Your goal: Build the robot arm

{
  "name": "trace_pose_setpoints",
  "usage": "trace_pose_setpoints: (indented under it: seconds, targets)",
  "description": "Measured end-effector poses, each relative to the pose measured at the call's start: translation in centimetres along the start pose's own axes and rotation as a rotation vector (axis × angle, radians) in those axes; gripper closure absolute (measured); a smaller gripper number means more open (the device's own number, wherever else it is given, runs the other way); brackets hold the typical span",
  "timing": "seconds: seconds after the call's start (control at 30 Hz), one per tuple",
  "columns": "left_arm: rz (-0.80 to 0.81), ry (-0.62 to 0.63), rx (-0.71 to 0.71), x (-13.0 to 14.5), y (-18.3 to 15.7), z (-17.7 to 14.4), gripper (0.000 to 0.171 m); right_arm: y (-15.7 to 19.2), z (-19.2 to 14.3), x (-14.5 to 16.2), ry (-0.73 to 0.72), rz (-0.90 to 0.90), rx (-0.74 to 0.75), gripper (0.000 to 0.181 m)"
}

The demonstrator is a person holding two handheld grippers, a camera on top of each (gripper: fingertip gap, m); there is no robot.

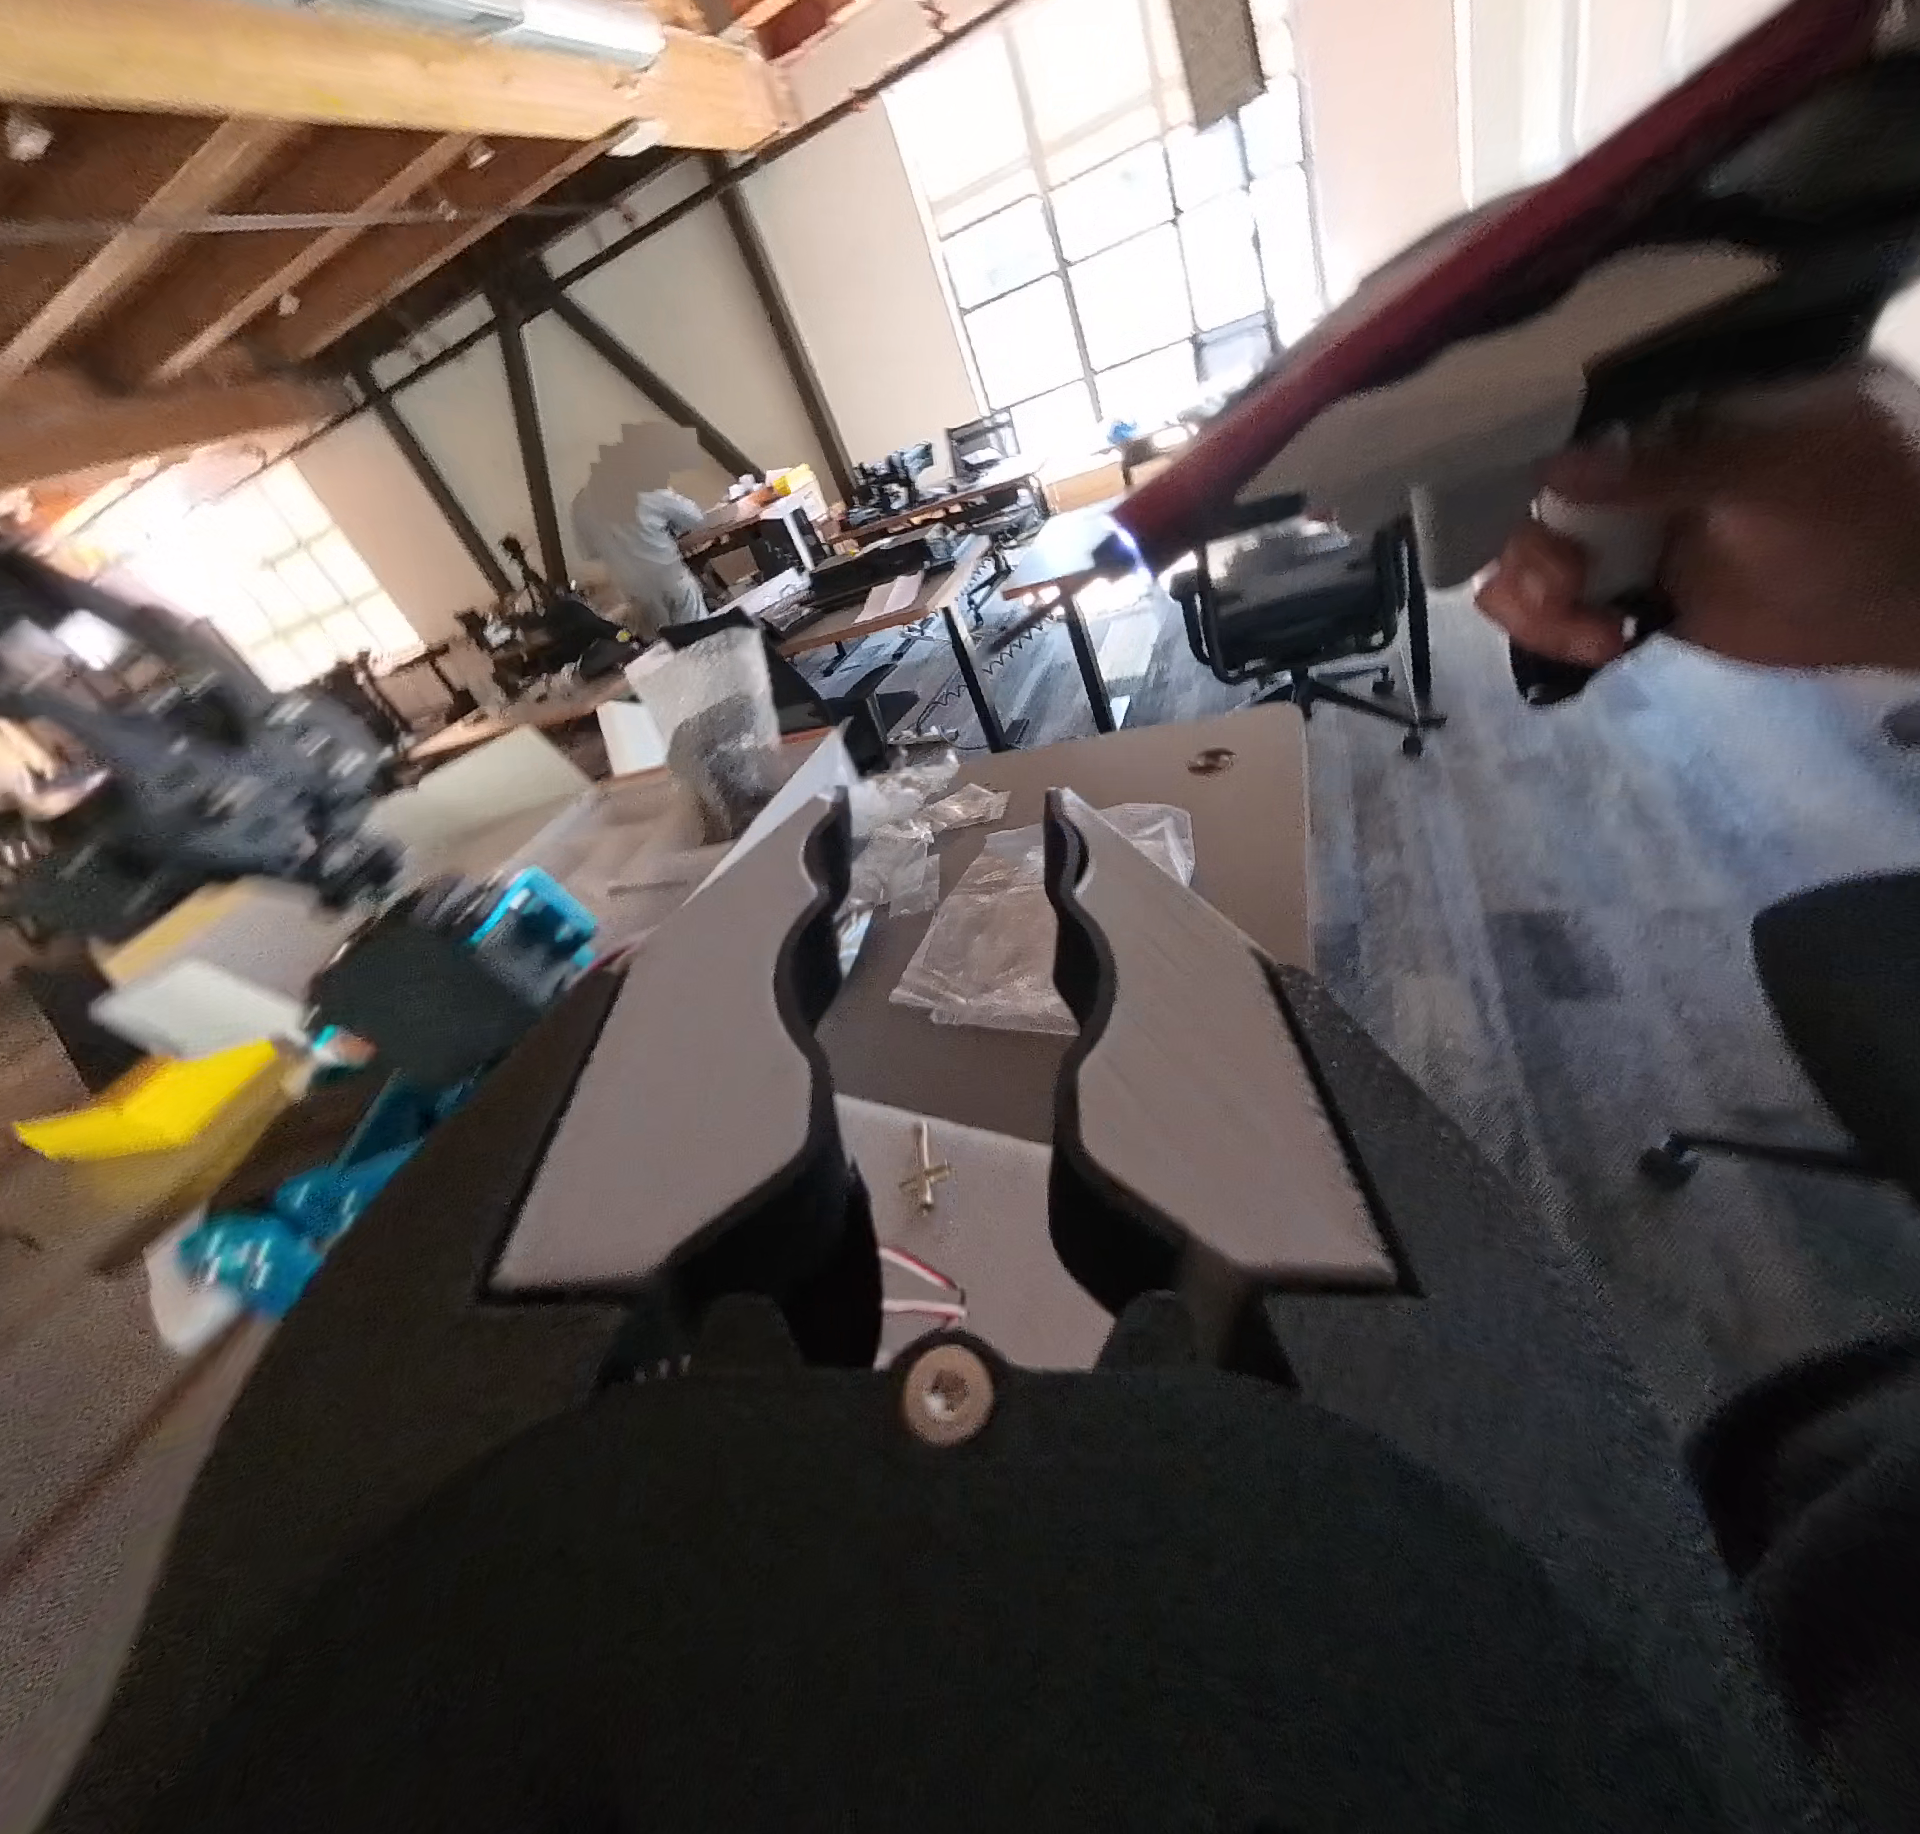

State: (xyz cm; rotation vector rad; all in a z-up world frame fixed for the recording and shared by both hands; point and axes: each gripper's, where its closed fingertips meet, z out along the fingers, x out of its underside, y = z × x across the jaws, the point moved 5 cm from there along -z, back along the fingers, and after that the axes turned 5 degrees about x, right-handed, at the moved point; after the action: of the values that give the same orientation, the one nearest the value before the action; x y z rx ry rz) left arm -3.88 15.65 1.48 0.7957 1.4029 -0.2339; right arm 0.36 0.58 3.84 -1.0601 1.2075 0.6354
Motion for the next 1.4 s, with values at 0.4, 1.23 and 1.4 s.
trace_pose_setpoints:
  seconds: [0.4,1.23,1.4]
  targets:
    - [-0.327,-0.024,-0.258,2.6,12.2,-4.1,0.099,1.2,11.9,1.7,-0.307,0.167,0.023,0.160]
    - [-0.290,-0.105,-0.158,2.6,12.5,-0.1,0.153,2.0,14.1,-0.2,-0.257,0.177,0.041,0.160]
    - [-0.271,-0.117,-0.156,2.6,12.6,-0.3,0.154,2.1,14.3,-0.4,-0.245,0.173,0.038,0.159]
